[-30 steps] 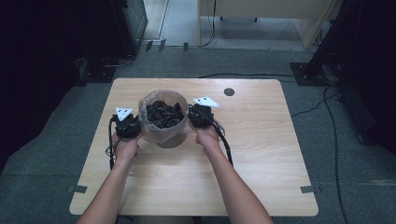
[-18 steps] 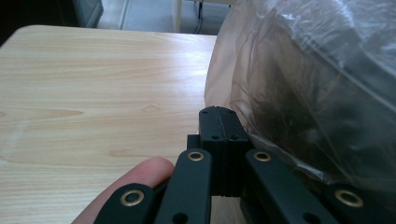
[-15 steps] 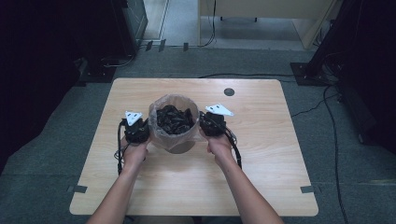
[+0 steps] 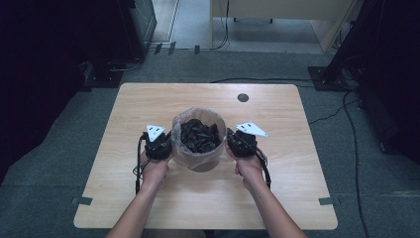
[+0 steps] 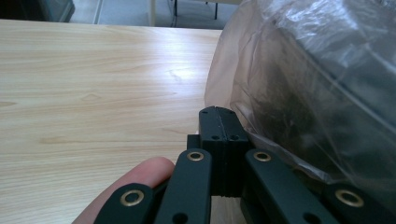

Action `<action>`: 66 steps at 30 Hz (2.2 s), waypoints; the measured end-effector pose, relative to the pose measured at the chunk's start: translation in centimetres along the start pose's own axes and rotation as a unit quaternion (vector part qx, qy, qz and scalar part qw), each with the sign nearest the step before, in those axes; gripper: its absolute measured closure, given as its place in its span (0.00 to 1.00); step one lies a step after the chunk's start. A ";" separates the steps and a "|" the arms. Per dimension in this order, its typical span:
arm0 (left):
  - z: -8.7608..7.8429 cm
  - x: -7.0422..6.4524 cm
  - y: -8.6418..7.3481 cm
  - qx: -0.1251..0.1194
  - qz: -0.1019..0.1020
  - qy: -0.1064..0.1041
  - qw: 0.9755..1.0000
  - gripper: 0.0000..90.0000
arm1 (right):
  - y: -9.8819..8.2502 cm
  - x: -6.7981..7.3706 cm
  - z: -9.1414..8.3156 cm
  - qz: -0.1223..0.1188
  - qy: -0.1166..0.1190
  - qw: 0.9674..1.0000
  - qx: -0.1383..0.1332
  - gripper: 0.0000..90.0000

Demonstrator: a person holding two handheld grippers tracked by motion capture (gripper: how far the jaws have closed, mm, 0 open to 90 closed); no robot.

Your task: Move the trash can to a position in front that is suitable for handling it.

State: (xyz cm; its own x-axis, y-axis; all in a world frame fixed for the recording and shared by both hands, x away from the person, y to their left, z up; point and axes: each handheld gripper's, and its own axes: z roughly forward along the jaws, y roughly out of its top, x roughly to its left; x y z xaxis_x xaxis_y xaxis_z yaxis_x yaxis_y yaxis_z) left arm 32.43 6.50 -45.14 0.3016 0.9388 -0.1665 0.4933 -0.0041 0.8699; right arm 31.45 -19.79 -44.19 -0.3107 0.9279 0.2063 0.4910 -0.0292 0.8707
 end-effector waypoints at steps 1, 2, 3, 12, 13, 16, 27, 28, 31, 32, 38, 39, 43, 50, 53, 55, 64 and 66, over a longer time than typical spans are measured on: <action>-0.1 -0.3 -0.1 -0.001 0.001 -0.001 1.000 1.00 | -0.1 -0.2 -0.3 0.001 -0.001 1.000 0.000 1.00; -0.3 -1.0 -0.2 -0.001 0.003 -0.003 1.000 1.00 | -0.4 -0.5 -1.0 0.000 -0.005 1.000 -0.002 1.00; -0.3 -1.0 -0.2 -0.001 0.003 -0.003 1.000 1.00 | -0.4 -0.5 -1.0 0.000 -0.005 1.000 -0.002 1.00; -1.6 -3.1 -1.6 -0.006 0.004 -0.017 1.000 1.00 | -2.2 -1.2 -4.2 0.011 -0.011 1.000 -0.015 1.00; -1.6 -3.1 -1.6 -0.006 0.004 -0.017 1.000 1.00 | -2.2 -1.2 -4.2 0.011 -0.011 1.000 -0.015 1.00; -2.0 -3.4 -1.9 -0.006 0.002 -0.017 1.000 1.00 | -2.5 -1.2 -4.7 0.004 -0.014 1.000 -0.014 1.00; -3.1 -1.5 -1.9 -0.013 -0.007 -0.023 1.000 0.73 | -2.7 -3.2 -6.3 0.002 -0.084 0.995 -0.048 0.47; -3.2 -1.3 -1.9 -0.015 -0.006 -0.019 1.000 0.73 | -2.7 -3.2 -6.3 0.002 -0.084 0.995 -0.048 0.47; -3.5 -0.2 -2.2 -0.013 0.009 -0.003 1.000 0.57 | -2.8 -4.5 -6.9 0.009 -0.087 0.995 -0.039 0.36; -3.6 0.1 -2.4 -0.008 0.010 0.000 1.000 0.42 | -3.0 -5.4 -7.4 0.011 -0.087 0.995 -0.039 0.35; -5.0 3.2 -3.7 0.017 0.011 0.023 1.000 0.19 | -4.4 -8.2 -8.8 0.024 -0.096 0.995 -0.033 0.28; -5.1 3.8 -3.9 0.024 0.008 0.026 0.999 0.16 | -4.7 -8.7 -9.0 0.027 -0.099 0.994 -0.029 0.26; -5.6 5.5 -4.8 0.033 0.017 0.044 0.998 0.11 | -5.8 -10.4 -9.8 0.032 -0.101 0.994 -0.015 0.20; -7.6 9.7 -7.1 0.062 0.029 0.080 0.994 0.10 | -7.7 -12.7 -11.1 0.025 -0.090 0.996 0.015 0.12; -8.3 11.0 -7.9 0.075 0.037 0.095 0.992 0.10 | -8.8 -13.8 -11.5 0.024 -0.101 0.994 0.035 0.08; -8.6 12.0 -8.6 0.087 0.033 0.098 0.991 0.09 | -9.6 -14.3 -11.7 0.013 -0.109 0.993 0.053 0.03; -9.1 13.9 -9.6 0.125 0.045 0.117 0.984 0.09 | -11.8 -15.5 -12.5 -0.003 -0.127 0.986 0.113 0.00; -9.3 14.2 -9.8 0.127 0.049 0.121 0.983 0.09 | -11.9 -15.6 -12.5 0.000 -0.128 0.985 0.116 0.00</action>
State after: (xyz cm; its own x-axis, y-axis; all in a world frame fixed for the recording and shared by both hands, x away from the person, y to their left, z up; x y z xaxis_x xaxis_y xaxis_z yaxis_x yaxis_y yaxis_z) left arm 24.28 23.11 -51.70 0.1702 0.9839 0.0544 0.6693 -0.1560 0.7265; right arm 20.28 -38.55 -52.14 -0.1094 0.9921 0.0612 0.6729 0.0286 0.7392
